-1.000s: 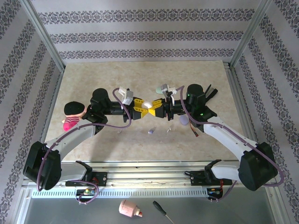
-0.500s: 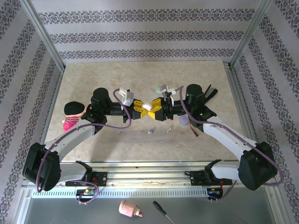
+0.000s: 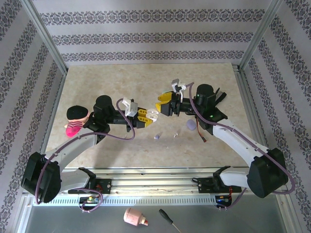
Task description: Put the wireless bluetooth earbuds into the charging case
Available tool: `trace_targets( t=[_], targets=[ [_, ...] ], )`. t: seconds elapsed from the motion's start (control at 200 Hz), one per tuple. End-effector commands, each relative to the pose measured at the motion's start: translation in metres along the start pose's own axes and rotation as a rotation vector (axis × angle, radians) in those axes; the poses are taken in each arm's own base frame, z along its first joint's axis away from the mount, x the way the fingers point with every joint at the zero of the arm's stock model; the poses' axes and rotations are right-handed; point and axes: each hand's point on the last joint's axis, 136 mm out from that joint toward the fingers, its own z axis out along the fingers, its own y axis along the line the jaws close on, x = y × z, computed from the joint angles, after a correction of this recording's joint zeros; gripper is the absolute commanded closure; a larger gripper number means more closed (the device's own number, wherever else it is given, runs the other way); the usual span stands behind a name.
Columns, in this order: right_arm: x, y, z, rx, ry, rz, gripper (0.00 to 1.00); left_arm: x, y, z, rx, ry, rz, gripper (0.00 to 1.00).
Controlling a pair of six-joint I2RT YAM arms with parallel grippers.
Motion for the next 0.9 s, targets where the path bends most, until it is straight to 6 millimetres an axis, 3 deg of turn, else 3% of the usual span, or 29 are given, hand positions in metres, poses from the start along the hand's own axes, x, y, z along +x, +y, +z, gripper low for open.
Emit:
trace_targets(
  t=[0.0, 0.175, 0.27, 0.385, 0.485, 0.575, 0.715, 0.899],
  targets=[
    [-0.021, 0.001, -0.003, 0.022, -0.051, -0.047, 0.38, -0.007, -0.010, 0.000, 0.023, -0.028, 0.113, 0.99],
    [-0.024, 0.001, -0.017, 0.086, -0.087, -0.085, 0.15, -0.001, 0.004, 0.002, -0.039, -0.018, 0.104, 1.00],
    [-0.024, -0.022, -0.034, 0.220, -0.125, -0.042, 0.02, 0.002, 0.007, 0.002, -0.061, -0.022, 0.117, 1.00],
    [-0.012, -0.056, -0.063, 0.408, -0.144, 0.040, 0.02, 0.006, 0.011, 0.002, -0.086, -0.014, 0.134, 1.00],
    [0.013, -0.086, -0.091, 0.604, -0.091, 0.140, 0.05, 0.012, 0.014, 0.000, -0.116, 0.000, 0.153, 1.00],
    [0.049, -0.104, -0.114, 0.778, 0.028, 0.223, 0.09, 0.017, 0.015, 0.000, -0.126, 0.004, 0.162, 1.00],
    [0.104, -0.117, -0.139, 0.947, 0.195, 0.358, 0.12, 0.027, 0.019, 0.001, -0.134, 0.019, 0.157, 1.00],
    [0.160, -0.125, -0.149, 1.113, 0.413, 0.446, 0.17, 0.040, 0.025, 0.004, -0.142, 0.033, 0.142, 1.00]
  ],
)
